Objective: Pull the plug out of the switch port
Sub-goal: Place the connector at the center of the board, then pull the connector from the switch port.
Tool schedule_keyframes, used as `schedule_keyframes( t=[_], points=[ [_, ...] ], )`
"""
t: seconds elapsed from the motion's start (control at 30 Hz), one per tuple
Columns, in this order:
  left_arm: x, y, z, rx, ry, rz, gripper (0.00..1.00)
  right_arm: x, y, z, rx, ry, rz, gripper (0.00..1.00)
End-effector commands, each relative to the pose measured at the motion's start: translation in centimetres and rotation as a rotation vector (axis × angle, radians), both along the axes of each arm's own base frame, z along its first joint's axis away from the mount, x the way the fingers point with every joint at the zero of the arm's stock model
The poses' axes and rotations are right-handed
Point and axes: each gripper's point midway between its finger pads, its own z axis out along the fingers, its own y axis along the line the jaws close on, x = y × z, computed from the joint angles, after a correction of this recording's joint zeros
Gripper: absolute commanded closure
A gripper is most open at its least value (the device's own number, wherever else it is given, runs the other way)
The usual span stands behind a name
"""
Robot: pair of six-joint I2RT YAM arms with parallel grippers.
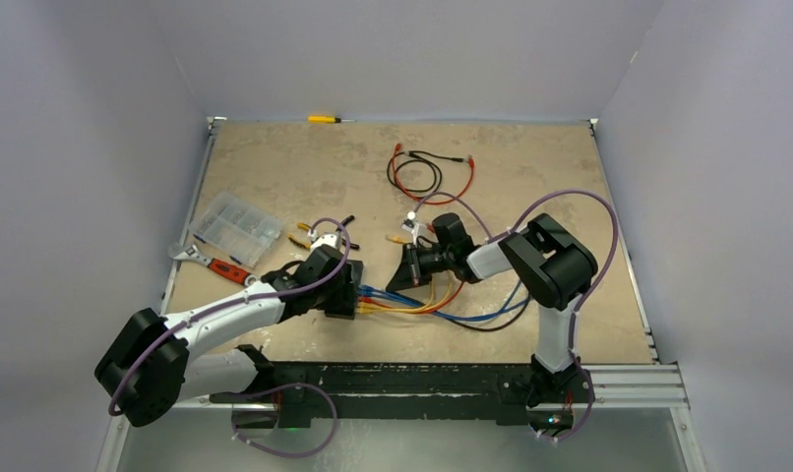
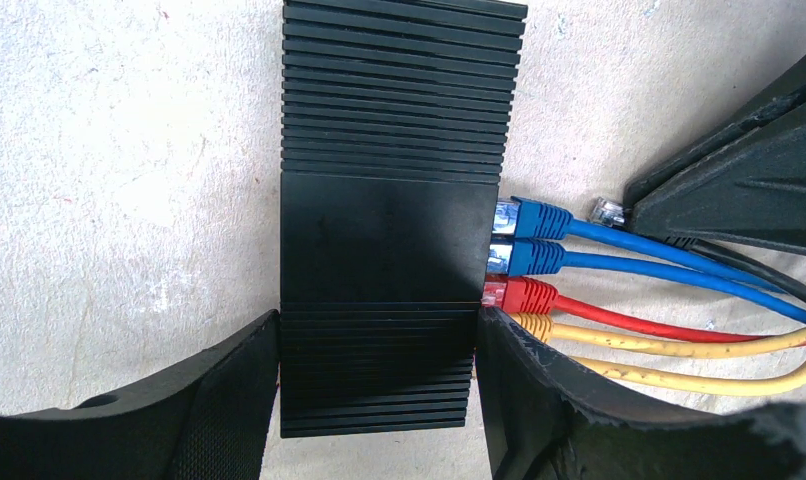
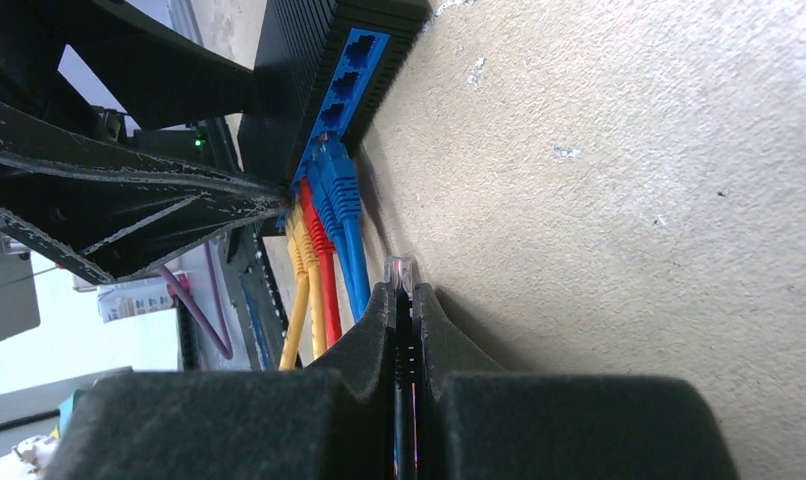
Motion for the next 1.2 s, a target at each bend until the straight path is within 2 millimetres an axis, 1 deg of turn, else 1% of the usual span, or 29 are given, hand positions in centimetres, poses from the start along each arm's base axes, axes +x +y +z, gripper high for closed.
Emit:
schedule_keyframes(
  t=[0.0,0.13,0.3,0.53,0.7,0.77,0.87,1.0,1.07,1.17],
  points=[
    [0.2,0.8,-0.3,0.034,-0.004,0.001,1.0,0.4,-1.1,-0.4,-0.069,-0.007,-0.033,1.0],
    [-0.1,-0.2,-0.2,0.0,0.002,-0.064,1.0,2.6,-0.5,1.1,-0.085,-0.068,-0.058,1.0],
    [-0.4,-1.4,0.2,-0.061,-0.008,-0.116,1.0,5.1,0.1,3.5,-0.098,-0.143,-0.092,1.0],
    [-0.7,-2.4,0.4,-0.11,-0.007,-0.15,1.0,7.3,1.1,7.5,-0.06,-0.226,-0.125,1.0],
    [-0.8,-2.4,0.3,-0.107,-0.005,-0.148,1.0,8.9,1.2,11.1,-0.034,-0.315,-0.185,1.0],
    [-0.8,-2.4,0.1,-0.108,-0.002,-0.146,1.0,9.6,1.1,12.2,-0.04,-0.356,-0.207,0.99],
    [-0.9,-2.4,-0.2,-0.11,0.004,-0.141,1.0,10.7,0.3,13.1,-0.088,-0.411,-0.261,0.81],
    [-0.8,-2.4,-0.2,-0.109,0.005,-0.142,1.0,11.6,-1.2,13.4,-0.165,-0.458,-0.326,0.46],
    [-0.8,-2.3,-0.2,-0.106,0.003,-0.139,1.0,11.7,-1.9,13.5,-0.194,-0.476,-0.344,0.39],
    [-0.8,-2.2,-0.3,-0.104,-0.001,-0.135,1.0,11.5,-2.8,13.1,-0.24,-0.485,-0.356,0.33]
  ],
)
